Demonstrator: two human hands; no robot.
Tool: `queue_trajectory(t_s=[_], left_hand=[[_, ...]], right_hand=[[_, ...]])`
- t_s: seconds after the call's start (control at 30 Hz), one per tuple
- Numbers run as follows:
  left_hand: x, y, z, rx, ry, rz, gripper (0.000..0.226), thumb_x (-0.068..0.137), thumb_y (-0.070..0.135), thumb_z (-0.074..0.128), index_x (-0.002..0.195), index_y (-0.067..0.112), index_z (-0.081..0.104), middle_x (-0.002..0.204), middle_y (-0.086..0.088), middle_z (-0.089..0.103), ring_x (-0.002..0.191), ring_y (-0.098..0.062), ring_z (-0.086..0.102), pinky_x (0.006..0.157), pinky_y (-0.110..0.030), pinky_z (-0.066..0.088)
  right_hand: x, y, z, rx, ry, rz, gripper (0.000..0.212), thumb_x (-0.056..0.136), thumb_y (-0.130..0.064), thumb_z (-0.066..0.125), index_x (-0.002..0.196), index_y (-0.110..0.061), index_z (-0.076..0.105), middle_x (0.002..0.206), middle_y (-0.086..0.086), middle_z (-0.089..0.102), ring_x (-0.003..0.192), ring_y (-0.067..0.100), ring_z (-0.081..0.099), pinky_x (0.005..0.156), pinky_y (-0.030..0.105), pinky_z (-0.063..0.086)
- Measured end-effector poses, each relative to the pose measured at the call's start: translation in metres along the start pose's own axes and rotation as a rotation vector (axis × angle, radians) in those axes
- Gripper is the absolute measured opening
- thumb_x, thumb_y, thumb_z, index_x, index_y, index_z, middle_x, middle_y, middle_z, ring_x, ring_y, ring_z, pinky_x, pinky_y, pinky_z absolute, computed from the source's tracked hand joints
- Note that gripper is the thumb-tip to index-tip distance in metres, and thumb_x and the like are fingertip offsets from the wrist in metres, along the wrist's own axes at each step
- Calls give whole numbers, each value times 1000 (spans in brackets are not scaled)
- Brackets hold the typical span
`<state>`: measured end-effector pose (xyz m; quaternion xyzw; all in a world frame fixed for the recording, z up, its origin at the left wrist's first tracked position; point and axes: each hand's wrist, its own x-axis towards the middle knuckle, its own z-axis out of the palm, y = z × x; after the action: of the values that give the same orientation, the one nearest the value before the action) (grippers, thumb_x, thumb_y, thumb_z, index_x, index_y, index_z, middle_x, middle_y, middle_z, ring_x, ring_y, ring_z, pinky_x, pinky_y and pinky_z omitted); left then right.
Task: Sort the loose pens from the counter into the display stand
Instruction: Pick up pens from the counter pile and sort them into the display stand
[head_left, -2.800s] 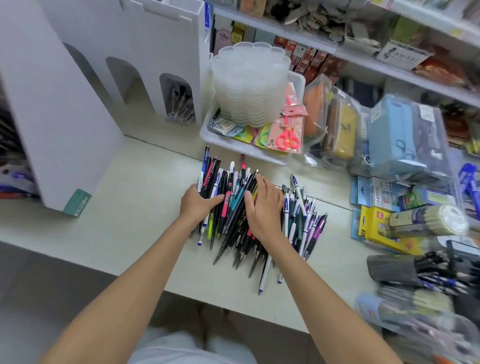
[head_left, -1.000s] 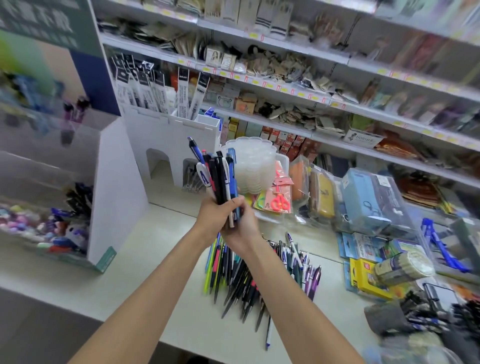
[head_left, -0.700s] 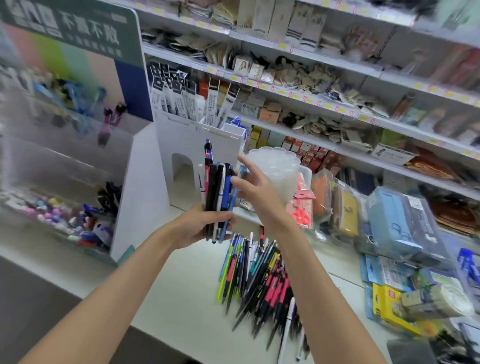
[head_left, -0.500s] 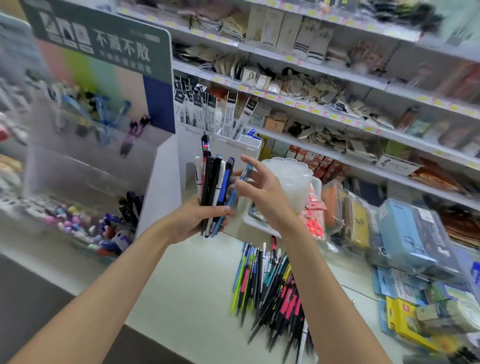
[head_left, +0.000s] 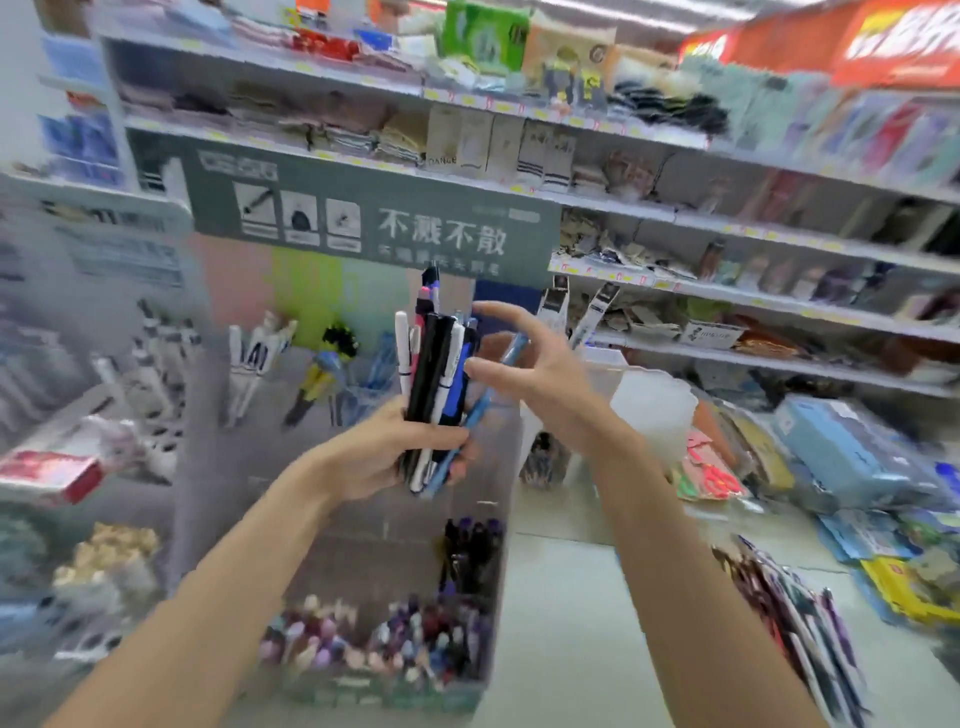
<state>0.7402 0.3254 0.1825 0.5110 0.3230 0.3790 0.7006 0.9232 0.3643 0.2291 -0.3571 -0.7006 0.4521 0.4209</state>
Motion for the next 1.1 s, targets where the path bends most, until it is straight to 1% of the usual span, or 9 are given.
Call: queue_trajectory(t_s=[0.1, 0.33, 0.43, 0.53, 0.67, 0.8, 0.97, 1.03, 1.1], left_hand=[[-31, 14, -43, 48, -77, -7, 32, 85, 10, 69, 115, 6, 59, 82, -11, 67, 66, -19, 62, 64, -30, 56], [-66, 34, -99, 90, -81, 12, 78, 58, 40, 92, 119, 5, 60, 91, -10, 71, 66, -15, 63, 55, -23, 51], [-71, 32, -109, 113, -59, 35, 75, 56, 43, 92, 112, 4, 63, 87, -10, 71, 61, -14, 60, 52, -23, 49], [-73, 30, -112, 105, -72, 48, 71, 64, 40, 89, 120, 5, 62, 93, -11, 71, 64, -16, 59, 58, -25, 51], [-75, 30, -107, 139, -65, 59, 48, 81, 22, 73, 123, 4, 59, 92, -10, 71, 64, -17, 57, 58, -25, 51], [-81, 28, -102, 164, -52, 46, 38, 84, 14, 66, 119, 2, 59, 86, -5, 71, 64, -17, 55, 58, -25, 50], [-87, 26, -112, 181, -65, 51, 41, 81, 19, 70, 120, 6, 62, 91, -12, 70, 65, -17, 54, 61, -26, 50], [-91, 24, -119, 184, -106, 24, 49, 75, 30, 81, 118, 11, 65, 95, -14, 71, 65, -16, 55, 63, -28, 50], [-93, 23, -125, 195, -129, -14, 52, 72, 27, 86, 117, 12, 65, 95, -15, 72, 65, -16, 56, 65, -28, 50]], right_hand=[[11, -15, 44, -30, 24, 0, 46, 78, -13, 79, 118, -30, 63, 100, 9, 71, 87, 18, 69, 80, 38, 58], [27, -34, 97, -33, 152, 6, 35, 82, -10, 76, 111, -23, 61, 91, 7, 70, 86, 18, 64, 87, 41, 52], [32, -35, 99, 95, 216, -5, 33, 83, -4, 72, 107, -23, 59, 86, -1, 69, 81, 16, 64, 76, 33, 49], [33, -39, 105, -21, 171, -4, 33, 86, 4, 68, 109, -16, 57, 84, -1, 67, 77, 11, 63, 75, 27, 51], [33, -38, 108, -167, 128, 40, 30, 85, -4, 72, 110, -13, 60, 85, 5, 66, 77, 14, 62, 79, 35, 52], [31, -41, 105, -155, 71, 113, 26, 85, -13, 75, 105, -17, 57, 85, 3, 66, 79, 16, 62, 74, 28, 49], [38, -45, 103, 356, 320, 14, 10, 94, -4, 57, 101, -11, 60, 86, 2, 69, 89, 19, 68, 91, 36, 55], [39, -55, 93, 703, 403, -48, 15, 100, -1, 43, 98, -12, 54, 81, 4, 61, 83, 23, 67, 83, 37, 57], [42, -64, 84, 738, 452, -91, 16, 102, -4, 38, 101, -13, 51, 79, 4, 55, 68, 19, 57, 62, 28, 51]])
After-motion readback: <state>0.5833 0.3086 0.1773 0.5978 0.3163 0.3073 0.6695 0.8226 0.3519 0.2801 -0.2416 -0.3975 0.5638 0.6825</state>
